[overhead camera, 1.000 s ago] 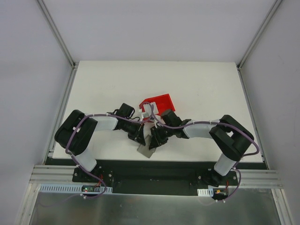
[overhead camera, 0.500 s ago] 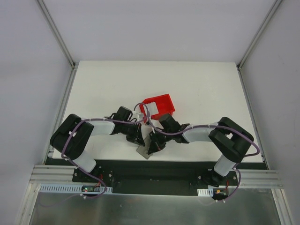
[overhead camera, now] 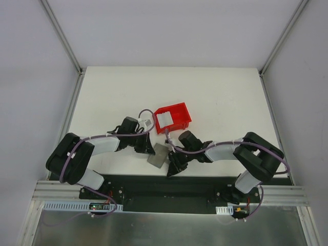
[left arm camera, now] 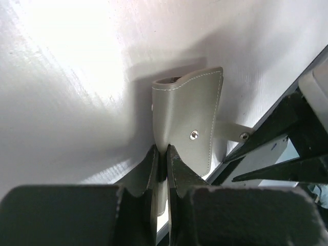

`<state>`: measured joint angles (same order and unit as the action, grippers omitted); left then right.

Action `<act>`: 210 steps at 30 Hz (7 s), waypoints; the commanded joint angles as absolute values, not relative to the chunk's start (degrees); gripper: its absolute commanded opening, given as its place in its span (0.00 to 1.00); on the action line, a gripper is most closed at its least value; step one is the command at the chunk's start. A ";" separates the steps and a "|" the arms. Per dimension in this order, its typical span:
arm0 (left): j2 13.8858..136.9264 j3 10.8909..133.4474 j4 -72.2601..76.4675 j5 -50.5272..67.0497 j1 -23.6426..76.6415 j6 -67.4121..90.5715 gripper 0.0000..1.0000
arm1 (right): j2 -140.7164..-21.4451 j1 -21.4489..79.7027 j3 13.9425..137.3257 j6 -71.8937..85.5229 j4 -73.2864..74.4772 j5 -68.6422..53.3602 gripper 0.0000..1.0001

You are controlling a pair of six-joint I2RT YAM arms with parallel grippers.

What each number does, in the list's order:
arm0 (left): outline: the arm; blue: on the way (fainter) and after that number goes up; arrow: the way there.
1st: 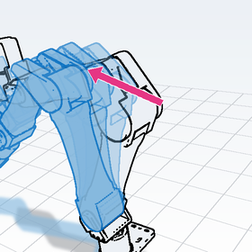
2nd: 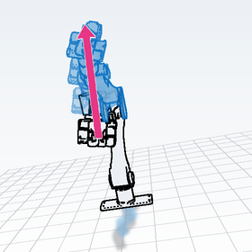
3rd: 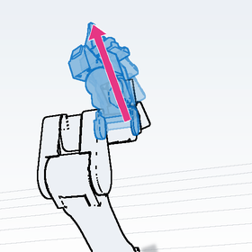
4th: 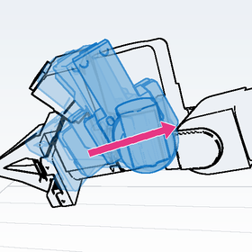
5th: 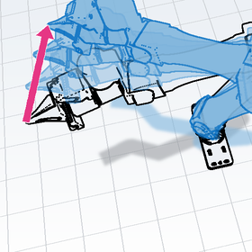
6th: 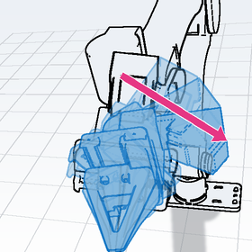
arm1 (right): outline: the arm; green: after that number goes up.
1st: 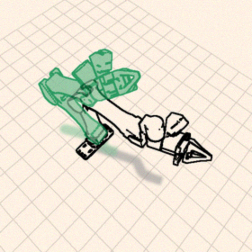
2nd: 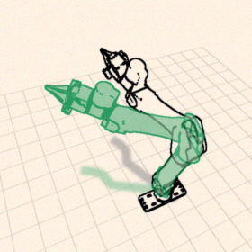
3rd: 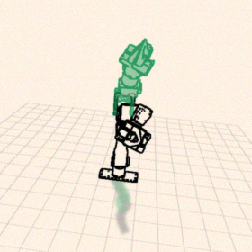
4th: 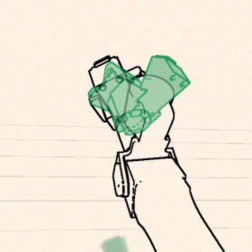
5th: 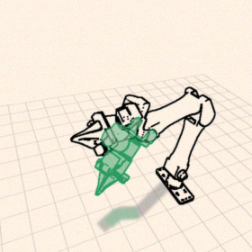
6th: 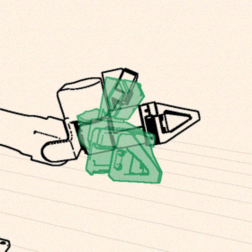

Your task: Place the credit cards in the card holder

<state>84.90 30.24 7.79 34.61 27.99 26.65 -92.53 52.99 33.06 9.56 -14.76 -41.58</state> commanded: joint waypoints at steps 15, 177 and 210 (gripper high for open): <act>67.34 18.11 10.64 16.98 31.64 48.58 0.18 | -76.55 51.32 39.45 27.68 -2.38 -13.81 0.30; 83.50 57.22 -33.49 -20.83 55.64 18.02 0.08 | -102.39 53.79 41.31 41.31 -5.36 -10.02 0.17; 77.09 49.14 -27.52 -0.11 36.23 18.54 0.00 | -98.62 53.79 42.63 38.41 -0.27 -8.88 0.17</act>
